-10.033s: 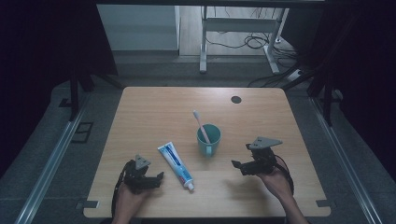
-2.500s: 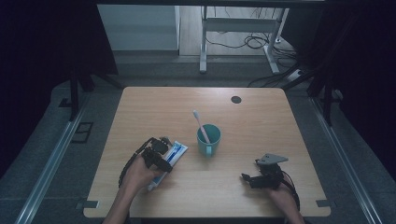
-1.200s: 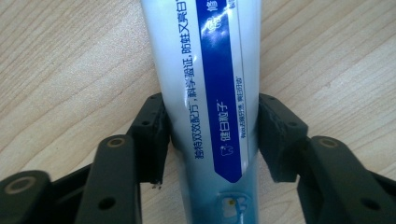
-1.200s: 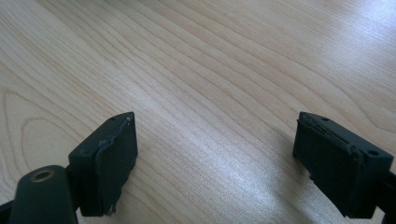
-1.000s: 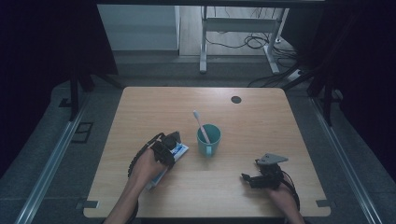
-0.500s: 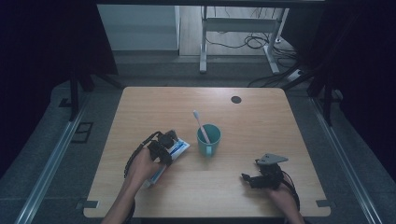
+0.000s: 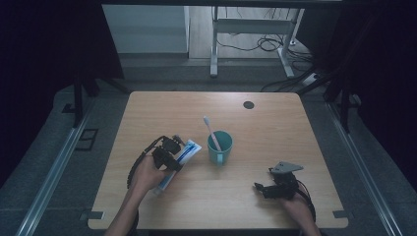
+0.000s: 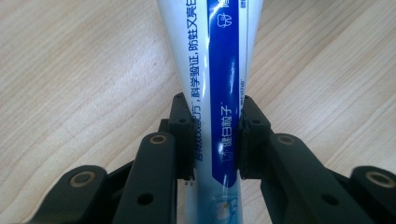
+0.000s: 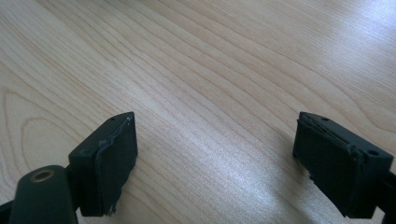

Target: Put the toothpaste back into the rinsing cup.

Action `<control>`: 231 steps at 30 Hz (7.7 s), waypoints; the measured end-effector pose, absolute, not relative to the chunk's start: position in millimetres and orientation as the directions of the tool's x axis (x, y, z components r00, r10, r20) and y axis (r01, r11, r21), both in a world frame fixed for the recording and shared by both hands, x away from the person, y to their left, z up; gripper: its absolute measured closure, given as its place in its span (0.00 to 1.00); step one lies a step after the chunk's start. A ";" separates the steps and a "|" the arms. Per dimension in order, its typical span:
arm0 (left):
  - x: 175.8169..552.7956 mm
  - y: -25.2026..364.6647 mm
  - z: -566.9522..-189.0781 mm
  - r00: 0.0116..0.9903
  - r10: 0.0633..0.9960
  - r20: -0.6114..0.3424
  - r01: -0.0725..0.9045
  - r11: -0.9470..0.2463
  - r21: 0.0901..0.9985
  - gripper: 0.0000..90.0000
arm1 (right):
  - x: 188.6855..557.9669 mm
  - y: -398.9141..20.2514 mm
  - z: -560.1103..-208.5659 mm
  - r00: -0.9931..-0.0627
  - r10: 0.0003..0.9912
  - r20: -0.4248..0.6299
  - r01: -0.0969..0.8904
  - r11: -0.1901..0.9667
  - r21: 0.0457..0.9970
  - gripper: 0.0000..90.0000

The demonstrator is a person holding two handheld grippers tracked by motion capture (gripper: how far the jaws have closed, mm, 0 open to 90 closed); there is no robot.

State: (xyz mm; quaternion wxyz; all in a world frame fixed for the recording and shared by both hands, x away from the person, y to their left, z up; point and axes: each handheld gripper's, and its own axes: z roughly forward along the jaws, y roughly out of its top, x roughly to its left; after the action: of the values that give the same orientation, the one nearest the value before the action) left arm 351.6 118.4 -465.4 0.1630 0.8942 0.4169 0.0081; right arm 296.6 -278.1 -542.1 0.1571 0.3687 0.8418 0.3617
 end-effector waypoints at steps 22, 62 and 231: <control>335.1 129.5 -434.6 0.714 0.692 -0.109 0.633 -0.571 0.523 0.80 | 296.8 -278.2 -542.2 -0.680 0.733 0.000 0.504 0.468 0.726 0.15; 337.3 106.9 -398.7 0.720 0.689 -0.077 0.461 -0.394 0.795 0.81 | 296.8 -278.2 -542.2 -0.680 0.733 -0.001 0.503 0.468 0.726 0.15; 377.5 14.2 -452.7 0.693 0.719 -0.062 0.430 -0.342 0.836 0.34 | 296.7 -278.2 -542.1 -0.680 0.733 0.002 0.505 0.467 0.726 0.15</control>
State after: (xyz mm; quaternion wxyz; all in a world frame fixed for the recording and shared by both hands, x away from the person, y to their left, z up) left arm 377.5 14.2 -452.7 0.4486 0.8032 0.3574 0.1610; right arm 296.7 -278.2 -542.1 0.1573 0.3677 0.8419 0.3623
